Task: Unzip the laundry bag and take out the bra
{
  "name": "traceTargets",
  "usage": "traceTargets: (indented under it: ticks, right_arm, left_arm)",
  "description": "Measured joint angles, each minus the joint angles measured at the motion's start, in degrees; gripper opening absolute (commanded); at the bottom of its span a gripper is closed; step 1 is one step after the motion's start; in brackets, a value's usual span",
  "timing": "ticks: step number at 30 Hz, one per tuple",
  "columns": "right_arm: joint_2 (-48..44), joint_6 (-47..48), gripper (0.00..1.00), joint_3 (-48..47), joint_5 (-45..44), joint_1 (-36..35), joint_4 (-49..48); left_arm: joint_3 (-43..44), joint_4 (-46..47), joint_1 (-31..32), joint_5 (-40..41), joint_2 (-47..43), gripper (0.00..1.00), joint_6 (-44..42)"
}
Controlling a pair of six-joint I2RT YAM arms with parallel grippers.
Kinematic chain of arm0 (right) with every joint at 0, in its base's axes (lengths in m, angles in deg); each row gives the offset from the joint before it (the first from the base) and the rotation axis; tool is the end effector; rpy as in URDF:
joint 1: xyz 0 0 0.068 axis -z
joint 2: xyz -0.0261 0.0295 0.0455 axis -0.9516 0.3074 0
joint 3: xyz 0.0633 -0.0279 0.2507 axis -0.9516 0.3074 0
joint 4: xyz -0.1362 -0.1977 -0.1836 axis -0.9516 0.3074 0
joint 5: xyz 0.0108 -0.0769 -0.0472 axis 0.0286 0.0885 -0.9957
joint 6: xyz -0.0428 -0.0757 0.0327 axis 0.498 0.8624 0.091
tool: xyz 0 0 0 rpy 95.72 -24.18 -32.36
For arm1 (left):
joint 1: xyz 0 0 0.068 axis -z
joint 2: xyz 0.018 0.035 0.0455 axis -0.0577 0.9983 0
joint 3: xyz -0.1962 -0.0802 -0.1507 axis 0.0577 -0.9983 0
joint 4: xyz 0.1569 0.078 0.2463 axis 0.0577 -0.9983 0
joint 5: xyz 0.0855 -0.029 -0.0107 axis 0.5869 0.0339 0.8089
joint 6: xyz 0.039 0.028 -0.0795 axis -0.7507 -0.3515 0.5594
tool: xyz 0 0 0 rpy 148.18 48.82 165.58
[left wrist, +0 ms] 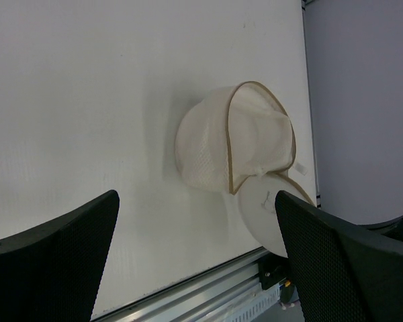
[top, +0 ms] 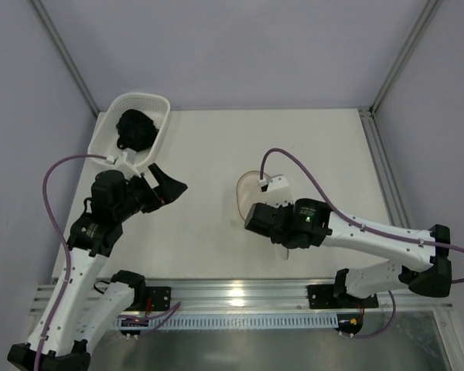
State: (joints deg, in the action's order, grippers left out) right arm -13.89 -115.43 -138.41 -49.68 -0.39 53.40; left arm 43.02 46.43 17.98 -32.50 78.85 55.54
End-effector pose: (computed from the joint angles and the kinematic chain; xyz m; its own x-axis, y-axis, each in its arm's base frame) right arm 0.1319 0.2483 0.2750 -0.7347 -0.2880 -0.6142 -0.2224 0.9576 -0.1830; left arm 0.2347 -0.0831 0.3200 -0.6212 -0.5244 -0.5823 0.0532 0.7132 -0.6989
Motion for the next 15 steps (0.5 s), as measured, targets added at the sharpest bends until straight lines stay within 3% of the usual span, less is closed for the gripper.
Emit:
traceTargets:
  ticks: [8, 15]
  right_arm:
    - [-14.45, 4.22, 0.04, 12.24, 17.51, 12.39, -19.54]
    - [-22.93, -8.76, 0.04, 28.92, 38.18, 21.09, -45.2]
  left_arm:
    - [-0.09, -0.46, 0.0, 0.0, -1.01, 0.99, -0.04]
    - [-0.11, -1.07, 0.0, -0.02, -1.81, 0.99, -0.07]
